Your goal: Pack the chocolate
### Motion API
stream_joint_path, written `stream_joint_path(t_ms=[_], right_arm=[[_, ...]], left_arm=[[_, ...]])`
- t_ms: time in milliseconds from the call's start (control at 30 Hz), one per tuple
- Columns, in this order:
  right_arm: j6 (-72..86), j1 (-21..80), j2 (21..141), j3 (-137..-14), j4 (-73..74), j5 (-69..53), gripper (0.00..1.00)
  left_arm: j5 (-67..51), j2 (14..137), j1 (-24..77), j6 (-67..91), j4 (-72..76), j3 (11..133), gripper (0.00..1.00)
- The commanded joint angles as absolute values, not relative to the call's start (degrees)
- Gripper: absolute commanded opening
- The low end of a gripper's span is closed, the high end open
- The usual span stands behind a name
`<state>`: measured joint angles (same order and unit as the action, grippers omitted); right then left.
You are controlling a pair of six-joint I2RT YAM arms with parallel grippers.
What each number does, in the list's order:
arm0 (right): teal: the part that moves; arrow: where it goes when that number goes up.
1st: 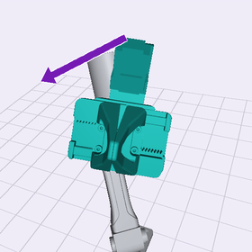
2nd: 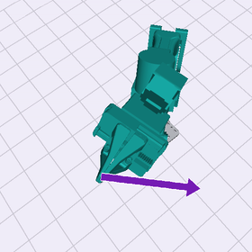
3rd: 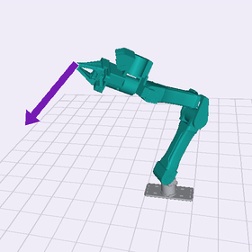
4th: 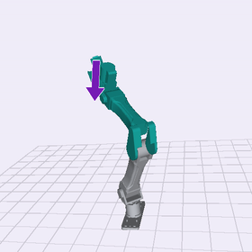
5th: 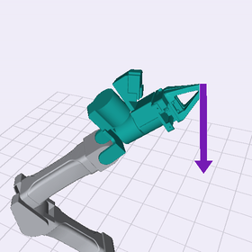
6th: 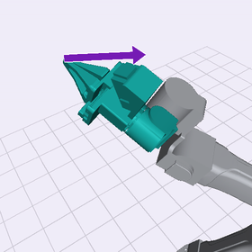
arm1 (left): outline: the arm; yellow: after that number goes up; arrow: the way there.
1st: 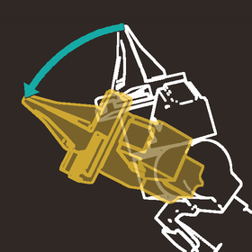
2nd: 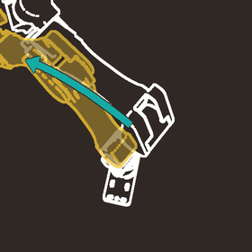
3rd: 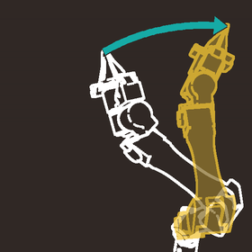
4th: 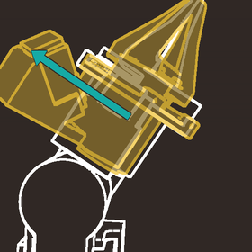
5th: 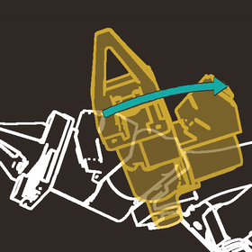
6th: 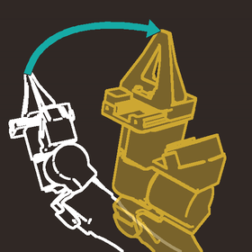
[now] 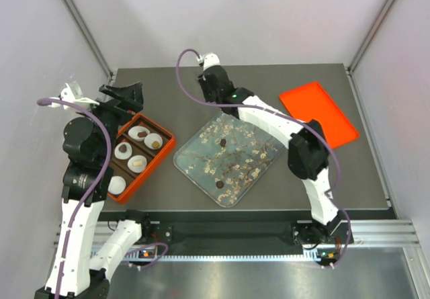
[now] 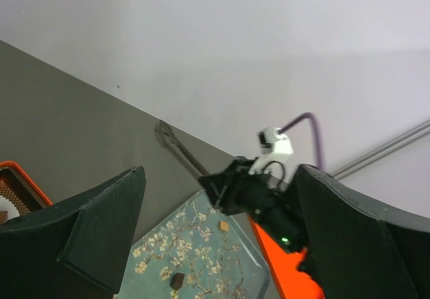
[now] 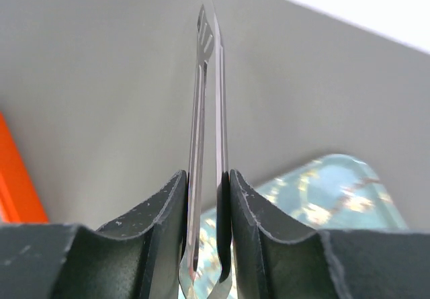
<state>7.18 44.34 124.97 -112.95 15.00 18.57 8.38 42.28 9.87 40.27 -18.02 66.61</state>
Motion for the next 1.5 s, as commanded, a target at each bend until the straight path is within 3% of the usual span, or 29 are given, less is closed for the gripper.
stream_joint_path(t_ms=[0, 300, 633, 833, 1000, 1467], right_arm=[[4.7, 43.7, 115.0, -107.9, 12.8, 21.4, 0.17], [7.8, 41.7, 89.7, -83.3, 15.1, 27.2, 0.15], [28.2, 41.7, 60.3, -69.9, 50.8, 36.6, 0.14], [40.5, 41.8, 48.0, -63.6, 66.9, 31.0, 0.13], [46.6, 41.7, 44.4, -58.5, 73.2, 29.6, 0.14], [50.1, 42.0, 47.6, -47.7, 73.3, 24.2, 0.34]], left_arm=[[7.6, 42.1, 10.1, 40.0, -14.9, 65.9, 0.99], [5.9, 42.2, 10.1, 40.1, -13.5, 64.2, 0.99], [1.8, 45.0, 10.6, 39.6, -15.4, 64.4, 0.99], [-6.5, 47.5, 10.5, 41.9, -15.3, 63.5, 0.99], [-9.0, 48.3, 10.6, 42.5, -14.6, 62.9, 0.99], [-9.0, 48.4, 10.5, 38.8, -16.3, 65.7, 0.99]])
